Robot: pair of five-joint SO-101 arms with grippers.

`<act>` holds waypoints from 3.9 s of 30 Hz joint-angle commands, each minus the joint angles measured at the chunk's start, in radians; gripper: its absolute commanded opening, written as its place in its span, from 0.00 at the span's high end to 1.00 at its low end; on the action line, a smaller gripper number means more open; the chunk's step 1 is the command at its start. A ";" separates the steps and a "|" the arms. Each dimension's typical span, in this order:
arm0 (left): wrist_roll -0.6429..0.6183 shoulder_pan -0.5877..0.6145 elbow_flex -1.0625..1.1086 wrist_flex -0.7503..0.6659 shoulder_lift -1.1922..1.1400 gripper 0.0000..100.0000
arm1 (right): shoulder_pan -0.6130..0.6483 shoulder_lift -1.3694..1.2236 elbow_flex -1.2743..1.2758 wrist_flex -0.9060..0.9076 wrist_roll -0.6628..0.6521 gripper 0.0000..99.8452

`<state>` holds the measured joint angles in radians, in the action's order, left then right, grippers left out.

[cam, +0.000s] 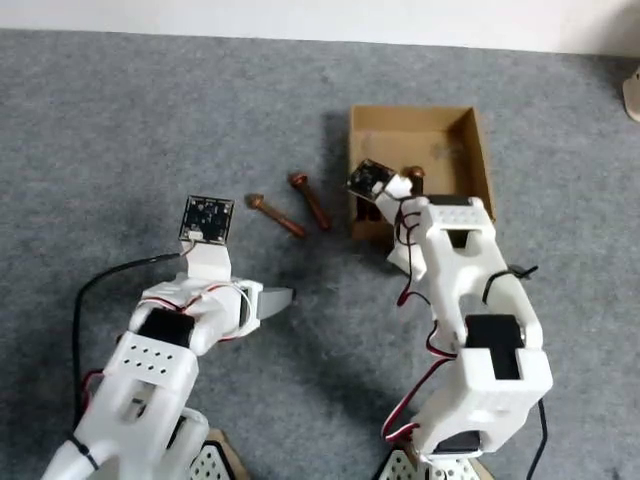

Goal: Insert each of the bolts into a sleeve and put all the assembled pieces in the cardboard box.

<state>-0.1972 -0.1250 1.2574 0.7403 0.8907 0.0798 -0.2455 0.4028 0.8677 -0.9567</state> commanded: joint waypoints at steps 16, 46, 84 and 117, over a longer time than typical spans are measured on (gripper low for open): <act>-0.155 0.093 -0.354 0.269 -0.145 0.64 | 0.157 0.687 0.300 0.042 0.614 0.99; -0.697 0.031 -0.808 0.040 -0.848 0.80 | 0.176 0.874 0.687 -0.272 0.738 0.99; -0.867 0.042 -0.963 -0.069 -1.190 0.97 | 0.176 0.874 0.710 -0.300 0.736 0.99; -0.516 -0.081 -0.479 -0.410 -0.473 0.99 | 0.209 2.092 1.268 -0.294 0.773 0.99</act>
<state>-0.7234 -0.1849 0.7618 0.3798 0.2846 0.2793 1.7277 1.6579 0.5823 -0.1926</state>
